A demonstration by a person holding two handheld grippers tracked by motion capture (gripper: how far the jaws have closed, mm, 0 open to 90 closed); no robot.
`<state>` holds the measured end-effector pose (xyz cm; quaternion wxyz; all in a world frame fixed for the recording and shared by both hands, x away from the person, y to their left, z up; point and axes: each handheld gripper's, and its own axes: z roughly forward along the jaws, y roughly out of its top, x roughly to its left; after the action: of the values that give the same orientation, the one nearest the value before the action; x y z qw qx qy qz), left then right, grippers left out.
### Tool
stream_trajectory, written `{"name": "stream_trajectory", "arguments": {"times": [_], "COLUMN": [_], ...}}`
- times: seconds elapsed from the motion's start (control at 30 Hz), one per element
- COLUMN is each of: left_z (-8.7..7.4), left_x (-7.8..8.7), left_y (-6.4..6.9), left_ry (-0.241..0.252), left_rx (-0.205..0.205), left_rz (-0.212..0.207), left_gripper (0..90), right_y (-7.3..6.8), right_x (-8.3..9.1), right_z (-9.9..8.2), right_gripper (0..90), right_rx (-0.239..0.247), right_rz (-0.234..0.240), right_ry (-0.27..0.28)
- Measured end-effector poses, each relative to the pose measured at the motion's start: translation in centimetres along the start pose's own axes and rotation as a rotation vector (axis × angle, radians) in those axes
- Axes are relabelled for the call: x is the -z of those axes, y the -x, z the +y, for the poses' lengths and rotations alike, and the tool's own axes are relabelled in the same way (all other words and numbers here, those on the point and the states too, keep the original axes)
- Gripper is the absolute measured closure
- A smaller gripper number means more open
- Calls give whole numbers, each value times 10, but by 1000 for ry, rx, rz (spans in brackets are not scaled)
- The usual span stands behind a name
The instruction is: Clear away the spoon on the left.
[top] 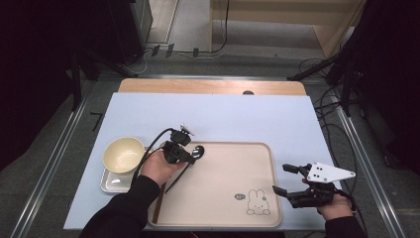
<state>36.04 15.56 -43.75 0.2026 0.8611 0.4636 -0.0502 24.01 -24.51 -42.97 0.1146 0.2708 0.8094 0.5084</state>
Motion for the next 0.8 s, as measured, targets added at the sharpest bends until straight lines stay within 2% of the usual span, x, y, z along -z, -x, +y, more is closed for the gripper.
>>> {"name": "stream_trajectory", "arguments": {"times": [0.63,0.73,0.8], "left_z": [-12,-12,-12], "left_x": [14,17,21], "left_y": [-23,-23,-22], "left_ry": [3,15,28], "left_rx": [73,76,78], "left_rz": [40,21,-8], "left_gripper": [900,882,822], "right_y": [-1,-1,0], "right_x": [0,0,0], "right_z": [0,1,1], "right_gripper": [224,224,224], "right_rx": [6,9,7], "right_rz": [7,7,4], "right_ry": [-3,-2,-2]}}
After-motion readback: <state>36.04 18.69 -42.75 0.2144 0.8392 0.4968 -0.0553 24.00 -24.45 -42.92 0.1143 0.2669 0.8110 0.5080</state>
